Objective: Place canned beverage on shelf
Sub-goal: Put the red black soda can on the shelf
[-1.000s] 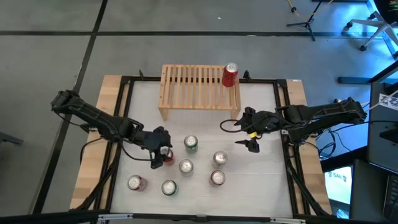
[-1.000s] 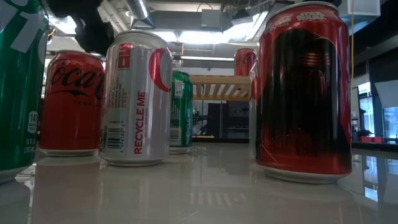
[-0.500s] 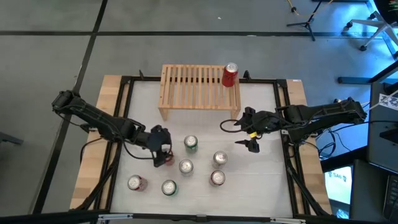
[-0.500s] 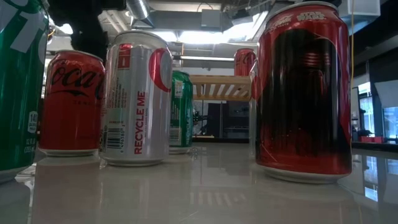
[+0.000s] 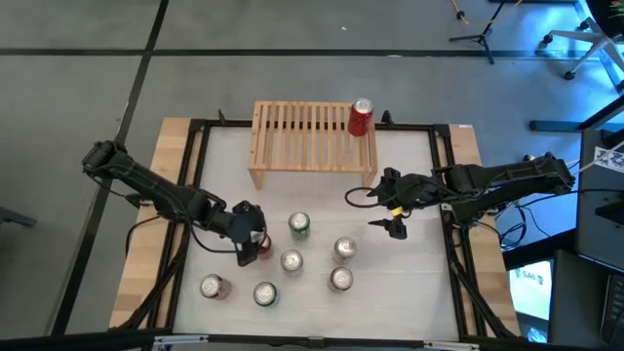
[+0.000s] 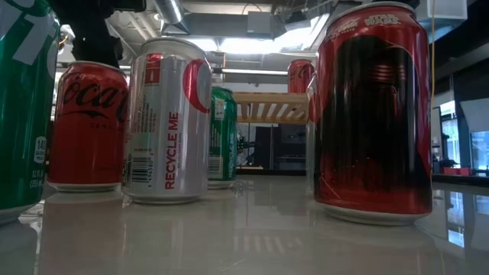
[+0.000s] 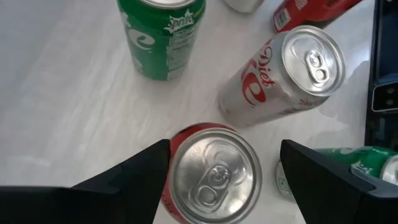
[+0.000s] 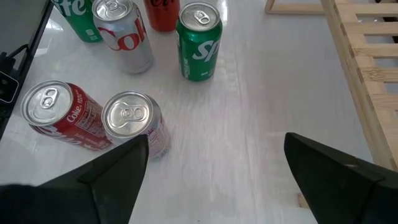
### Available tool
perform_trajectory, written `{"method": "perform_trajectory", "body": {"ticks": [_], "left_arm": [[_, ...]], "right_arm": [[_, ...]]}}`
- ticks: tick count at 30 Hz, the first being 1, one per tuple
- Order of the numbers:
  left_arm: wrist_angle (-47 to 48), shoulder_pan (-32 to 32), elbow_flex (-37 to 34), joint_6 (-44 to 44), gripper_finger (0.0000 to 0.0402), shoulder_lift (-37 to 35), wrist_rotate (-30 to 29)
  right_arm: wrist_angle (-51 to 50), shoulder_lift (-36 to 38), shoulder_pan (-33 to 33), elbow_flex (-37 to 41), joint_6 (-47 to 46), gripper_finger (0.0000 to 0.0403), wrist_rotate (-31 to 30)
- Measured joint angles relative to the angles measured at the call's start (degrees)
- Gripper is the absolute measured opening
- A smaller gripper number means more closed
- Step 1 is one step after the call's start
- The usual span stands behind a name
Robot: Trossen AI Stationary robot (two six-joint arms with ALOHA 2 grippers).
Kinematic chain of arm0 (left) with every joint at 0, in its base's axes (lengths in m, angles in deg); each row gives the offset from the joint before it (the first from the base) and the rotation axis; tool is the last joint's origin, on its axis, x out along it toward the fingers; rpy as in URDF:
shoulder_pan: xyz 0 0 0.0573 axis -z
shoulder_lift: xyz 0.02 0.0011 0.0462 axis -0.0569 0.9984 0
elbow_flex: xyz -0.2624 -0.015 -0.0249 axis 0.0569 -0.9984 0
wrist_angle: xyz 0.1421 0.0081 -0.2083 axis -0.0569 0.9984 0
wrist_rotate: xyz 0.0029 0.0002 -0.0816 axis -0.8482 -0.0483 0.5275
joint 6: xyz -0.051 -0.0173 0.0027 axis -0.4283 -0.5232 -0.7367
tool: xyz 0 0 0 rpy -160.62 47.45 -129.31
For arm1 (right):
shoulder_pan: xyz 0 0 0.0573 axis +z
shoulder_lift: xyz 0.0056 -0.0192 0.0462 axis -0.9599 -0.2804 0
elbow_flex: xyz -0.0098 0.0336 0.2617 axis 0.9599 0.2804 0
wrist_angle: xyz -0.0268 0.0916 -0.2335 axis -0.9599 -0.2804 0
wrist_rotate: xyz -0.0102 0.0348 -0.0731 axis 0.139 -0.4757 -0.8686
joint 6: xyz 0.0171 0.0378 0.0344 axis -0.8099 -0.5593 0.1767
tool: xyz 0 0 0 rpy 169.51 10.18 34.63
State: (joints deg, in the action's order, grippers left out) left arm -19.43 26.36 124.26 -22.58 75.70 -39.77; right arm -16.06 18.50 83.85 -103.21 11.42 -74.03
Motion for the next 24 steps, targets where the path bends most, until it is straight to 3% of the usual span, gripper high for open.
{"method": "perform_trajectory", "body": {"ticks": [10,24], "left_arm": [[0.75,2.24,0.0,0.02,0.0295,1.44,-3.11],[0.79,2.24,0.04,3.52,0.0295,3.58,-2.82]], "right_arm": [[0.0,0.0,-0.02,0.0,0.0,0.037,0.02],[0.0,0.0,-0.02,0.0,0.0,0.037,0.0]]}}
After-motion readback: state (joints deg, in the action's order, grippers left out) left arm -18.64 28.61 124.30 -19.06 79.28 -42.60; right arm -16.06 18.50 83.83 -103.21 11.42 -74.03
